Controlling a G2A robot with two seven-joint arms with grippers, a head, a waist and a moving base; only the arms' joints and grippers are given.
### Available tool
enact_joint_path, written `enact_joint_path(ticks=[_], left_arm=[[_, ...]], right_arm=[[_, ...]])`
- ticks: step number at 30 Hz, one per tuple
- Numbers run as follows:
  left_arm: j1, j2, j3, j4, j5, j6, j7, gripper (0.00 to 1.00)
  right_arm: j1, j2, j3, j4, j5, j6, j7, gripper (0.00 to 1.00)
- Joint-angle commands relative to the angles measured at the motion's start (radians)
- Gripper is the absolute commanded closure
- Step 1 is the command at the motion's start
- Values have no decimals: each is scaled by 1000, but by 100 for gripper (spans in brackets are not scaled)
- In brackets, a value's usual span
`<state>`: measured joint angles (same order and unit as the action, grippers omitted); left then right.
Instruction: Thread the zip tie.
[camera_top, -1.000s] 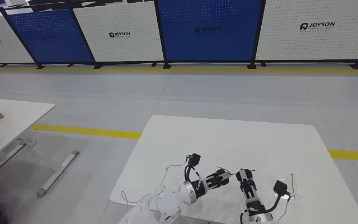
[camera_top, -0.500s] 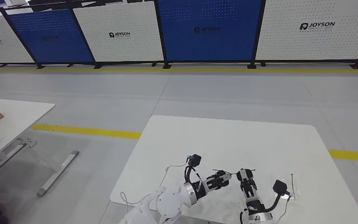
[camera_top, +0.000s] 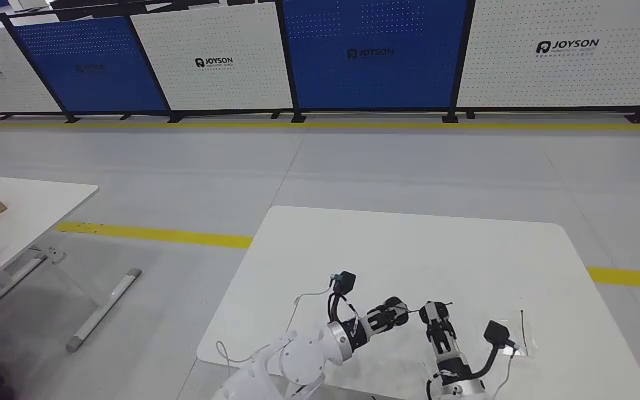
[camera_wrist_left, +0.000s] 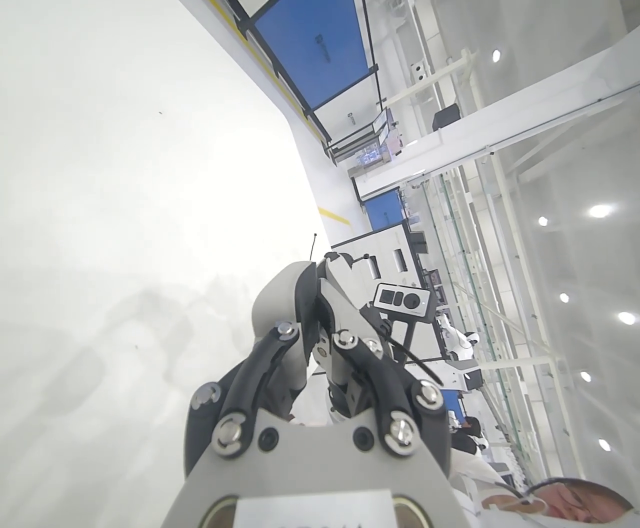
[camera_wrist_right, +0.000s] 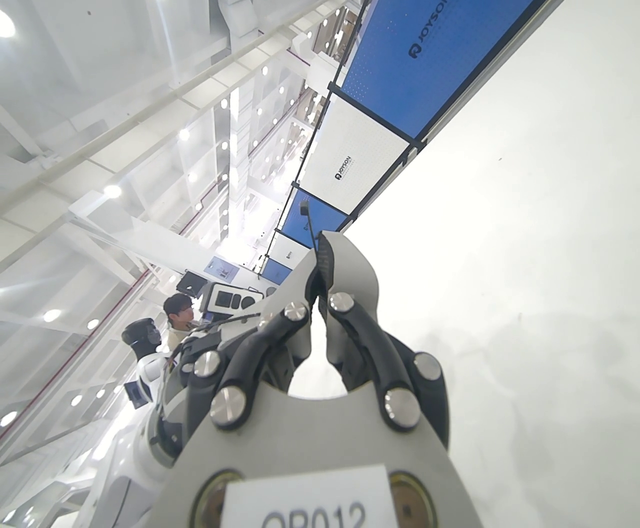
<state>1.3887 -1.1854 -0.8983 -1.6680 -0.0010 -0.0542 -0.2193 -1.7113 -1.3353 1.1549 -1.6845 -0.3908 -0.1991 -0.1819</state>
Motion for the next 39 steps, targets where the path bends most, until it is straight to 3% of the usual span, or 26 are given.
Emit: enact_joint_path(ticks=[1, 4, 9, 18, 27, 31, 39], left_arm=[[-1, -1, 0, 2, -2, -1, -1, 100], [-1, -1, 0, 2, -2, -1, -5, 100], [-4, 0, 4, 2, 18, 21, -28, 82], [2, 2, 7, -10, 41, 25, -42, 74], [18, 3, -8, -27, 36, 15, -9, 77], [16, 2, -11, -20, 28, 17, 0, 86], [5, -2, -8, -3, 12, 17, -5, 87]], right_arm=[[-1, 0, 2, -1, 1, 0, 1, 100], [-2, -1, 4, -2, 0, 0, 1, 100], [-2, -2, 8, -5, 4, 2, -2, 100], [-4, -3, 12, -4, -3, 13, -4, 100], [-1, -6, 10, 0, -13, 19, -5, 100], [-2, -6, 10, -1, -18, 18, -5, 100], [-2, -8, 10, -2, -24, 17, -1, 100]])
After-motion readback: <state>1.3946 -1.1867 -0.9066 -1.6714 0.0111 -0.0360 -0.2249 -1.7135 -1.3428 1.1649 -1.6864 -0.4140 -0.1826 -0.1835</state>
